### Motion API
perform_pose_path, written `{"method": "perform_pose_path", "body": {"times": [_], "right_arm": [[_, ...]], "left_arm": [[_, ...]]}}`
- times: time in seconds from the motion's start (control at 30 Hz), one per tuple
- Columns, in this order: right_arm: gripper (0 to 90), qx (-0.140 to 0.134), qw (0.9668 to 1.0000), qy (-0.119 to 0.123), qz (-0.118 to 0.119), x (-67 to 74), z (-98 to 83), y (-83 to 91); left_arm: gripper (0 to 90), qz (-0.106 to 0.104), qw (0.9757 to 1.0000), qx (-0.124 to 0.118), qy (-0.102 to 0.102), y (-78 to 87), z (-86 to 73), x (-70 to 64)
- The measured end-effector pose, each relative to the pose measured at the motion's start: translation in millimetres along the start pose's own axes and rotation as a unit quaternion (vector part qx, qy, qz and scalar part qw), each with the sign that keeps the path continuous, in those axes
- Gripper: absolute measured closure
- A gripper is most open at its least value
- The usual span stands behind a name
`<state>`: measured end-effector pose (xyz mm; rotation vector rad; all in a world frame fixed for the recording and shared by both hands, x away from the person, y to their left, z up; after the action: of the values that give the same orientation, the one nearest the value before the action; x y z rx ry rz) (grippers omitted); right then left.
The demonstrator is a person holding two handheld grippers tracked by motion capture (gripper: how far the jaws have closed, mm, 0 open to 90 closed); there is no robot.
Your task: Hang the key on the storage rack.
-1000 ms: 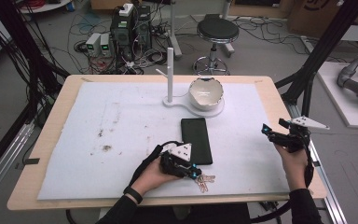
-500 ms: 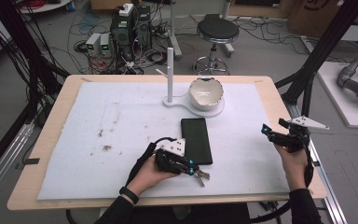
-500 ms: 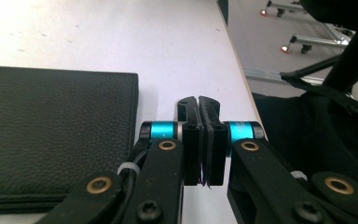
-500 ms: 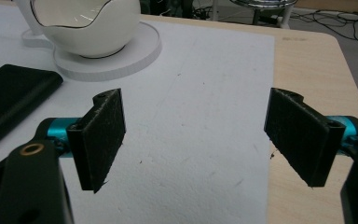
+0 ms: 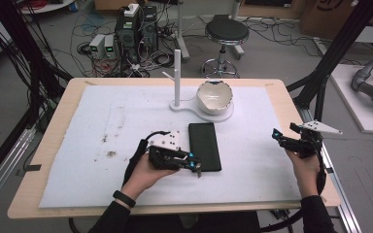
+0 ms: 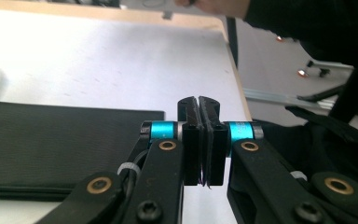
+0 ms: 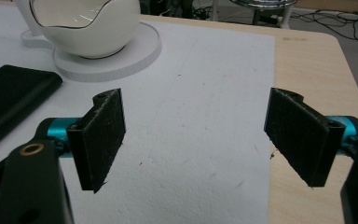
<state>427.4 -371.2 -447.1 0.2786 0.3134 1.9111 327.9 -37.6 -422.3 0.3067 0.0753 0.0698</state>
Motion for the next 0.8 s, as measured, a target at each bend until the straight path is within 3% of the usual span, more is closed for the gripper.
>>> {"method": "perform_pose_path", "body": {"times": [0.37, 0.8], "right_arm": [[21.1, 0.001, 1.0, -0.002, 0.0, 0.3, -0.1, -0.8], [21.2, 0.0, 1.0, -0.005, 0.002, -0.6, 0.2, -1.1]], "left_arm": [[88.0, 0.064, 0.9975, -0.031, -0.005, 43.2, 40.4, 33.4], [88.0, 0.132, 0.9902, -0.045, -0.011, 75.4, 95.8, 88.8]]}}
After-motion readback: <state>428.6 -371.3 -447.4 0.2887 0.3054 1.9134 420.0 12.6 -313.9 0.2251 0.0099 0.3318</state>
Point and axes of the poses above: each handheld gripper's, and its own axes: y roughly backward along the jaws, z roughly out of its top, x roughly to its left, the point moved 10 cm from there along -y, roughly forward along the jaws, and after that the axes turned 7 degrees about -x, right-handed, at the moved point
